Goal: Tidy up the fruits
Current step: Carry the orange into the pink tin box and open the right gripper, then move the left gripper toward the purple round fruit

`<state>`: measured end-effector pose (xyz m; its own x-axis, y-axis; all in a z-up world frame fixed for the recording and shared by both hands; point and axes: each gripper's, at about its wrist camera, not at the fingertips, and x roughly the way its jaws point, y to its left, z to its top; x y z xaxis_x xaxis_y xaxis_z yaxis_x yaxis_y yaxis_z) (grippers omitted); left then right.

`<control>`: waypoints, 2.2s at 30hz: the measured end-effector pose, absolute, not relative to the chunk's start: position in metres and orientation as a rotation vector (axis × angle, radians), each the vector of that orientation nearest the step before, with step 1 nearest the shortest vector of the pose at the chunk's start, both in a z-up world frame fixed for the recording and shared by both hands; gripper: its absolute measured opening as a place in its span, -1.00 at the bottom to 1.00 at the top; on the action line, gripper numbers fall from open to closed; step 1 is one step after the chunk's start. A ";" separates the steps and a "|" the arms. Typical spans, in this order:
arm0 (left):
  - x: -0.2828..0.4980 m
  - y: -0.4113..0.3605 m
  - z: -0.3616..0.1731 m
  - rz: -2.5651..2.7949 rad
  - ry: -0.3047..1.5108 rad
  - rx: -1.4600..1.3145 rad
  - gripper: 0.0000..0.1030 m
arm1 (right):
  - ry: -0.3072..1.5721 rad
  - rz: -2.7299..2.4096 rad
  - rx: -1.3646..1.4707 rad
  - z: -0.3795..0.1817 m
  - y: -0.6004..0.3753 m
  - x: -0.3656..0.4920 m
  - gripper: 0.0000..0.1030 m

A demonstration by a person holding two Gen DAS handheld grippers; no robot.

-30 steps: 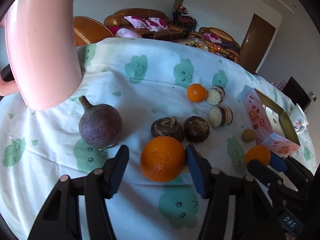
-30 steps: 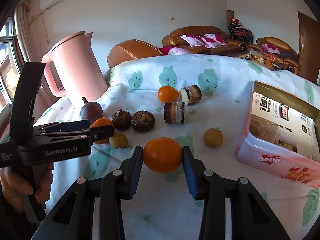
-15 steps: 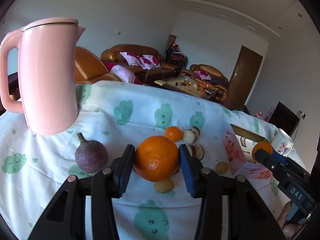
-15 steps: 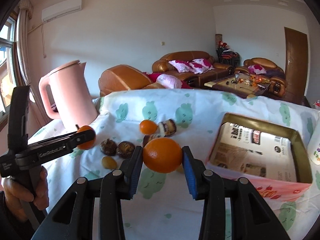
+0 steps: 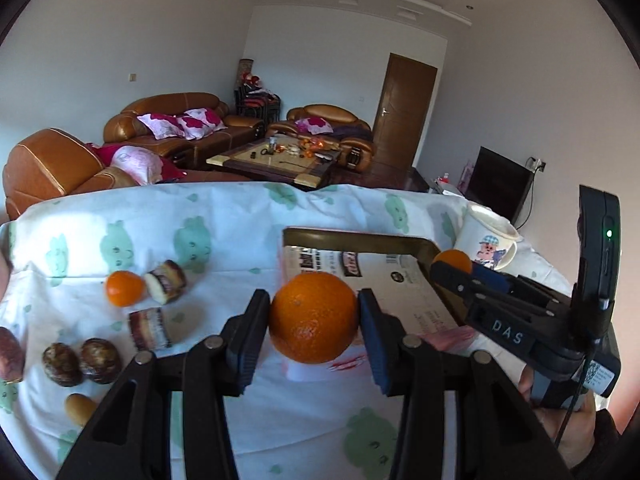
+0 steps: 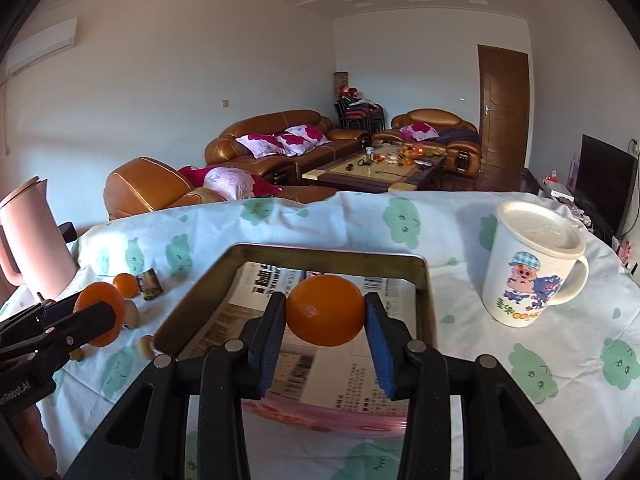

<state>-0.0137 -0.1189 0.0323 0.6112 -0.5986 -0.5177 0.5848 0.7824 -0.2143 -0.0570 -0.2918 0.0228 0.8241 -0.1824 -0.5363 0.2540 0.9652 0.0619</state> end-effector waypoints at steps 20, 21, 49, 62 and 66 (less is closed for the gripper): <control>-0.005 -0.173 0.002 -0.649 0.701 0.059 0.09 | 0.676 -0.170 0.244 -0.004 -0.313 -0.040 -0.16; -0.005 -0.171 0.003 -0.639 0.695 0.057 0.14 | 0.673 -0.164 0.253 -0.004 -0.314 -0.040 -0.16; -0.010 -0.071 0.017 -0.310 0.498 0.129 1.00 | 0.386 -0.318 0.093 0.025 -0.245 -0.071 0.58; 0.033 0.049 0.013 -0.102 0.606 0.047 1.00 | 0.478 -0.118 0.073 0.015 -0.149 -0.044 0.58; 0.048 0.087 0.009 -0.026 0.659 -0.025 1.00 | 0.548 -0.007 0.072 0.008 -0.114 -0.032 0.58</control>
